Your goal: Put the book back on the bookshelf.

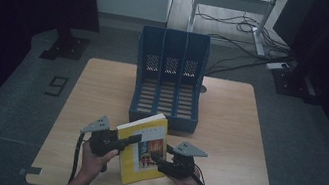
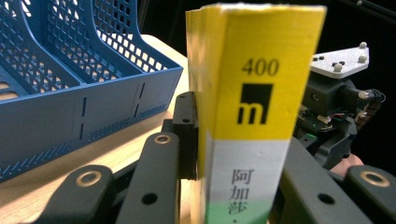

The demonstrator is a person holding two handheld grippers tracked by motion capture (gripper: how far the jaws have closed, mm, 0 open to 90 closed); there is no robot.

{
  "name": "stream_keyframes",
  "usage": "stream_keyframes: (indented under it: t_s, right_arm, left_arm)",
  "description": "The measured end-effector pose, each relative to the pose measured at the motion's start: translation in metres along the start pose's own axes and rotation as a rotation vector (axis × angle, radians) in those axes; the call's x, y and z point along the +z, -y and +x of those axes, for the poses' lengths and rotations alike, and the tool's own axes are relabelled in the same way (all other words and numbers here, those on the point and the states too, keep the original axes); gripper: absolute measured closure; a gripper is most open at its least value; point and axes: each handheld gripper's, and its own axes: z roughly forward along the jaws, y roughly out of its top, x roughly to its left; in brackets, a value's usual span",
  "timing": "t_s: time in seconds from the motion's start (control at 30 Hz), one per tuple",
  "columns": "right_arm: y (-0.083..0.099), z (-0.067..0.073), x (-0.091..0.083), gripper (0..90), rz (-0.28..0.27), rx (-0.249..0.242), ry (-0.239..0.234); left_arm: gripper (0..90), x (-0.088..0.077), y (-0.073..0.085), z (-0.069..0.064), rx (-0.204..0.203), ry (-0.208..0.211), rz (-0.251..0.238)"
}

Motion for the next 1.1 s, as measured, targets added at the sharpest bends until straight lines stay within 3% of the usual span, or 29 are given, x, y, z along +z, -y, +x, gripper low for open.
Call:
stream_keyframes:
  t_s: [0.17, 0.37, 0.53, 0.77, 0.9, 1.1]
  right_arm:
    - [0.001, -0.004, -0.001, 39.2, 0.007, 0.011, 0.003]
    - [0.002, -0.013, -0.008, 38.7, -0.007, 0.039, 0.019]
    - [0.004, -0.02, -0.011, 38.8, -0.003, 0.044, 0.063]
    - [0.014, -0.027, 0.0, 37.9, 0.09, 0.053, 0.136]
    - [0.021, -0.029, 0.009, 37.1, 0.155, 0.061, 0.172]
    - [0.028, -0.027, 0.019, 35.5, 0.236, 0.027, 0.2]
  left_arm:
    - [74.8, -0.003, 0.001, 0.006, -0.038, 0.013, -0.015]
    - [74.6, -0.016, -0.004, 0.011, -0.072, 0.03, -0.073]
    - [74.3, -0.03, -0.01, 0.013, -0.08, 0.018, -0.114]
    - [74.2, -0.044, -0.013, 0.019, -0.124, 0.047, -0.16]
    - [74.1, -0.046, -0.014, 0.019, -0.128, 0.042, -0.169]
    - [73.9, -0.051, -0.015, 0.016, -0.123, 0.038, -0.196]
